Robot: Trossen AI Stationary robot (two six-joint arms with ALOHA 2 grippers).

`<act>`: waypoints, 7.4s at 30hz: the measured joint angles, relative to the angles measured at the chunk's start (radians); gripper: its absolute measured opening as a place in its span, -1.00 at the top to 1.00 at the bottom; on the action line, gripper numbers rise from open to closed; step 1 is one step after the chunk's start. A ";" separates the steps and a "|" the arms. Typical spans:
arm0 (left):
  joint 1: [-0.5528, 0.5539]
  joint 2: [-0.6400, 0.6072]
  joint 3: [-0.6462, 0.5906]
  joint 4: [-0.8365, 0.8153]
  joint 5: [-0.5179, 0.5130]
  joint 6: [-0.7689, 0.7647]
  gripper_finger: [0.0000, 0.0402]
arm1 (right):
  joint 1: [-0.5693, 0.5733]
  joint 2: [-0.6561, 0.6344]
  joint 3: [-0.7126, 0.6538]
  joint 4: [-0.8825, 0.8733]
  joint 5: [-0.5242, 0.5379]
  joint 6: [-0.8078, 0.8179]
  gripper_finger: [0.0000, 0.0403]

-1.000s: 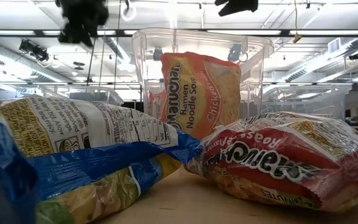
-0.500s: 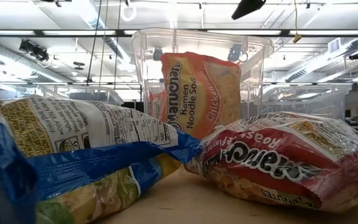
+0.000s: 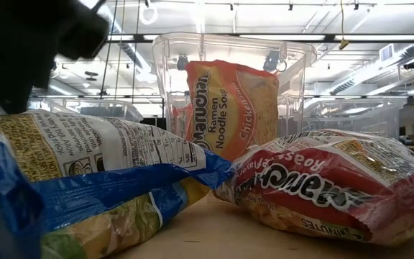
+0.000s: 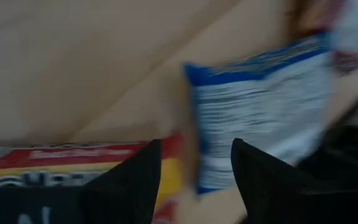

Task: Sort Maruchan noodles
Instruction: Put the blue noodle pack into the left transparent bin, then put the red noodle pack into the right transparent bin

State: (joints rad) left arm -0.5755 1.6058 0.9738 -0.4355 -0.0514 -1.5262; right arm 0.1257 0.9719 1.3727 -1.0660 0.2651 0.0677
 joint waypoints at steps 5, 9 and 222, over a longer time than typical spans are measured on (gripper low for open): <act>-0.001 0.014 -0.054 0.037 0.012 0.062 0.02 | 0.000 -0.056 0.000 -0.002 0.032 0.039 -0.30; -0.001 0.014 -0.093 0.078 0.011 0.071 0.02 | -0.001 -0.066 0.000 -0.002 0.083 0.042 -0.30; 0.473 -0.666 0.011 -0.179 -0.096 1.014 0.26 | 0.575 0.374 -0.387 0.394 -0.252 0.233 -0.30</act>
State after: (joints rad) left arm -0.1020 0.9394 0.9850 -0.6145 -0.1469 -0.5125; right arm 0.7006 1.3455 0.9861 -0.6715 0.0132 0.3005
